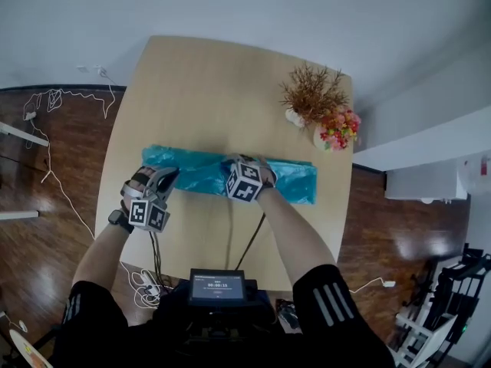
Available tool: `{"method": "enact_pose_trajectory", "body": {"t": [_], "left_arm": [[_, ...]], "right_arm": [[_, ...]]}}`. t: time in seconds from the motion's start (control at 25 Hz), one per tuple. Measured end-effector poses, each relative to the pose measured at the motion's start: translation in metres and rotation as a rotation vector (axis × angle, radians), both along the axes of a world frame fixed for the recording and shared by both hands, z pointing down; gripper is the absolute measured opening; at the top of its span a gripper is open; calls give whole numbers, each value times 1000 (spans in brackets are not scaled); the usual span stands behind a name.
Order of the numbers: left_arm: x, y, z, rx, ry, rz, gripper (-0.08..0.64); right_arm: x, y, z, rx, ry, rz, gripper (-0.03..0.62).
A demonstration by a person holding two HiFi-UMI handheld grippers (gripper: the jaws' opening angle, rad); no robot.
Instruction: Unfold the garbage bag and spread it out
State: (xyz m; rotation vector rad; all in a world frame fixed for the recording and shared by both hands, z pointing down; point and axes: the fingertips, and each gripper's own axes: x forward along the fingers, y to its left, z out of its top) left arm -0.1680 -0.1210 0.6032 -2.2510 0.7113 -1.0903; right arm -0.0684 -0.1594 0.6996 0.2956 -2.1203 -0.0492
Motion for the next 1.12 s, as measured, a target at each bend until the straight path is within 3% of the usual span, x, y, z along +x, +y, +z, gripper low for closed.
{"method": "enact_pose_trajectory", "body": {"t": [0.08, 0.28, 0.36, 0.6, 0.68, 0.76, 0.84, 0.92, 1.04, 1.12], "left_arm": [[-5, -1, 0, -31, 3, -23, 8], [-21, 2, -12, -100, -27, -67, 188], [-25, 6, -26, -108, -63, -69, 224], [-15, 7, -58, -91, -315, 19, 301], [-13, 15, -39, -183, -402, 64, 305], [-17, 31, -1, -326, -487, 108, 310], [-27, 45, 35, -433, -565, 118, 310], [-34, 51, 57, -469, -598, 102, 280], [-39, 52, 70, -458, -590, 80, 88], [-40, 51, 72, -419, -596, 90, 10]], "right_arm": [[-2, 1, -4, 15, 1, 4, 23], [-2, 3, -12, 52, 21, 19, 20], [-2, 5, -15, 77, 37, 12, 20], [-10, 17, -27, 141, 66, 14, 20], [-13, 23, -29, 154, 75, 18, 20], [-16, 29, -31, 161, 75, 34, 20], [-17, 35, -33, 162, 70, 45, 20], [-17, 40, -34, 169, 64, 48, 20], [-15, 45, -36, 172, 46, 48, 23], [-14, 49, -35, 153, 27, 43, 46]]}}
